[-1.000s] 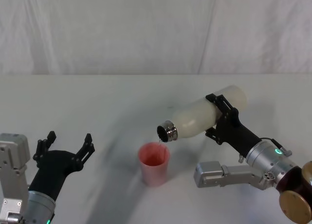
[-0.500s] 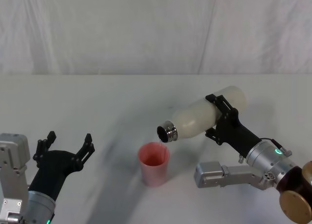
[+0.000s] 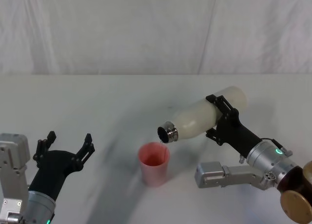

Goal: Grasp the thermos with one hand and pour water into the cup lid.

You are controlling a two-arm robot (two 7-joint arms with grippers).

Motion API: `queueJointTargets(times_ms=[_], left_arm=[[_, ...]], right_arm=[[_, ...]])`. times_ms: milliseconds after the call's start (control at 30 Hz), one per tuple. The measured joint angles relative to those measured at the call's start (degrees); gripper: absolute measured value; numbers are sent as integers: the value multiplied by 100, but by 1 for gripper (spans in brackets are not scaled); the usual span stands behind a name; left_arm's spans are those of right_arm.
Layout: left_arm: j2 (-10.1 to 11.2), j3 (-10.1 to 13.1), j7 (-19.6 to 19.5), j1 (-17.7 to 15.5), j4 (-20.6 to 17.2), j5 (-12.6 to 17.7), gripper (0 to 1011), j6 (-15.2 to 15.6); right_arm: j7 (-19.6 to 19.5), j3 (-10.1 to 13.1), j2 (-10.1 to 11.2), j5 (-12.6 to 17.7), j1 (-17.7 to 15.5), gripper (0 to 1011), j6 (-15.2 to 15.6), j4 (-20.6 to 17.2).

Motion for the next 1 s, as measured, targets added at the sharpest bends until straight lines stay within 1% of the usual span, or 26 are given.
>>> queueJointTargets(times_ms=[333,633,867,967,1000], left_arm=[[0,0,0,0,0,0,1001,0],[0,0,0,0,0,0,1001,0],[0,0,0,0,0,0,1001,0],[0,0,0,0,0,0,1001,0],[0,0,0,0,0,0,1001,0]], right_arm=[[33,-12,6,12,8,953,-20,0],[142,-11,-9,140,-7,953,-57,-24],[298,39,-30,326,-49,953,-96,-89],[393,90,-45,460,-89,953,-99,-159],[446,126,-55,552,-117,953,-100,-204]])
